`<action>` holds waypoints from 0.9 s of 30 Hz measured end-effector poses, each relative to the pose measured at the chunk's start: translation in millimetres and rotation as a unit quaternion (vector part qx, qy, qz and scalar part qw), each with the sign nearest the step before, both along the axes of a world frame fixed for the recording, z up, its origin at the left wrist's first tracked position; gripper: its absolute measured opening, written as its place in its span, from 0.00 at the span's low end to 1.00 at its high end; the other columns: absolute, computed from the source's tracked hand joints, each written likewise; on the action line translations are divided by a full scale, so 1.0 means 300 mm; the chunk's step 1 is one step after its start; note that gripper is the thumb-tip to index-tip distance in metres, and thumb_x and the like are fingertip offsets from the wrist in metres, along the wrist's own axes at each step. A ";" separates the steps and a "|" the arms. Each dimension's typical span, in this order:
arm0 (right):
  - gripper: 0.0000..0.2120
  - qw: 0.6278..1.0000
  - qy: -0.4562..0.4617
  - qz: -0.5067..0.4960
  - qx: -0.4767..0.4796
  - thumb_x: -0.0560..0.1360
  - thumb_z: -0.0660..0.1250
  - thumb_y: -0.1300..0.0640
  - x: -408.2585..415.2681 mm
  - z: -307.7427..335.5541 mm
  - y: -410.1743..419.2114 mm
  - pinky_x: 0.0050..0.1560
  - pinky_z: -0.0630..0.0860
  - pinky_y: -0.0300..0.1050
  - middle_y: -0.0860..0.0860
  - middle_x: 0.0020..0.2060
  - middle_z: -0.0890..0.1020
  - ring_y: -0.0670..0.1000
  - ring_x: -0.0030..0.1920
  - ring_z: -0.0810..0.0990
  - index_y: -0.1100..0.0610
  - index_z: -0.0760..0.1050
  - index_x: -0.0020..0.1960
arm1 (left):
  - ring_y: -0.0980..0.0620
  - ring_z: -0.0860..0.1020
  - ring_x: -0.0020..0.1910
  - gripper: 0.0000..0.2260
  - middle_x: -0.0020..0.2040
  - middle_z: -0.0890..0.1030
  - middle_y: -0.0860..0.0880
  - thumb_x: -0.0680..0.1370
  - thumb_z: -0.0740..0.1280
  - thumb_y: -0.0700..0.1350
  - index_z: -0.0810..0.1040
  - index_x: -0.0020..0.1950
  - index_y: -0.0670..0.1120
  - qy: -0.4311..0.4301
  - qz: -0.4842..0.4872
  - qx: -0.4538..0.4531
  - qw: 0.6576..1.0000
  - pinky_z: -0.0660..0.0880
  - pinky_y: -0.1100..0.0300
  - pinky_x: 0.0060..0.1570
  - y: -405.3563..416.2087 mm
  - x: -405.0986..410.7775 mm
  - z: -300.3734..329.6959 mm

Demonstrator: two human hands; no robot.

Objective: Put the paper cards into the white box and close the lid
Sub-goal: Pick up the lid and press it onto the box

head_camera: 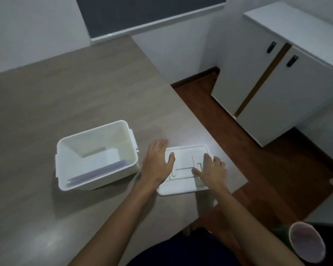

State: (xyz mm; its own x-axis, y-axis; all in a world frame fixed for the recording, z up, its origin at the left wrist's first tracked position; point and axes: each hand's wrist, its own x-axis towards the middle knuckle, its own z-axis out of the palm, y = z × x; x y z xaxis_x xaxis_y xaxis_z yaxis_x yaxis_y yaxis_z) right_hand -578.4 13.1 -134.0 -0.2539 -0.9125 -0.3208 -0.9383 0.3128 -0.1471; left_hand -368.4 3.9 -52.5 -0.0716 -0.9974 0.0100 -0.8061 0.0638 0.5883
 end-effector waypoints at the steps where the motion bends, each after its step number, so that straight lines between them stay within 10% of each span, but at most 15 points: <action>1: 0.39 1.000 -0.003 -0.010 -0.001 0.69 0.63 0.29 -0.032 -0.004 0.012 0.61 0.71 0.57 0.58 0.68 0.70 0.59 0.65 0.70 0.49 0.59 0.72 | 0.45 0.61 0.74 0.26 0.75 0.65 0.45 0.78 0.59 0.54 0.64 0.74 0.45 -0.030 0.015 0.040 0.999 0.62 0.51 0.73 0.016 -0.045 -0.050; 8: 0.42 0.997 -0.027 -0.060 -0.035 0.67 0.67 0.29 -0.122 -0.038 0.052 0.57 0.74 0.52 0.59 0.67 0.71 0.58 0.62 0.71 0.51 0.61 0.73 | 0.40 0.48 0.78 0.41 0.79 0.51 0.37 0.75 0.60 0.62 0.54 0.76 0.34 -0.047 0.182 0.255 0.948 0.47 0.50 0.77 0.085 -0.150 -0.260; 18: 0.46 0.907 -0.320 -0.238 -0.136 0.62 0.75 0.33 -0.052 0.097 -0.104 0.64 0.74 0.58 0.55 0.66 0.70 0.58 0.66 0.72 0.50 0.65 0.73 | 0.41 0.75 0.64 0.34 0.70 0.72 0.46 0.72 0.65 0.56 0.58 0.74 0.48 0.088 0.241 0.100 0.961 0.73 0.48 0.61 -0.031 -0.104 0.056; 27: 0.38 0.909 -0.387 -0.023 -0.155 0.60 0.77 0.36 0.458 0.289 -0.294 0.59 0.76 0.50 0.52 0.59 0.72 0.52 0.56 0.75 0.52 0.73 0.64 | 0.39 0.75 0.64 0.30 0.67 0.76 0.44 0.73 0.67 0.55 0.66 0.72 0.45 0.059 0.444 -0.009 0.894 0.71 0.49 0.60 0.024 0.432 0.219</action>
State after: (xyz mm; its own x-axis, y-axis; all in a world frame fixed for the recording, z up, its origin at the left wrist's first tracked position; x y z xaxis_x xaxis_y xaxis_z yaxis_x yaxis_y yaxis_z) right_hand -441.0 -75.0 -47.2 -0.1014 -0.9838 -0.1480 -0.5031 0.1790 -0.8455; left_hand -238.9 11.2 13.3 0.7513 -0.6597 -0.0188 -0.4757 -0.5610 0.6775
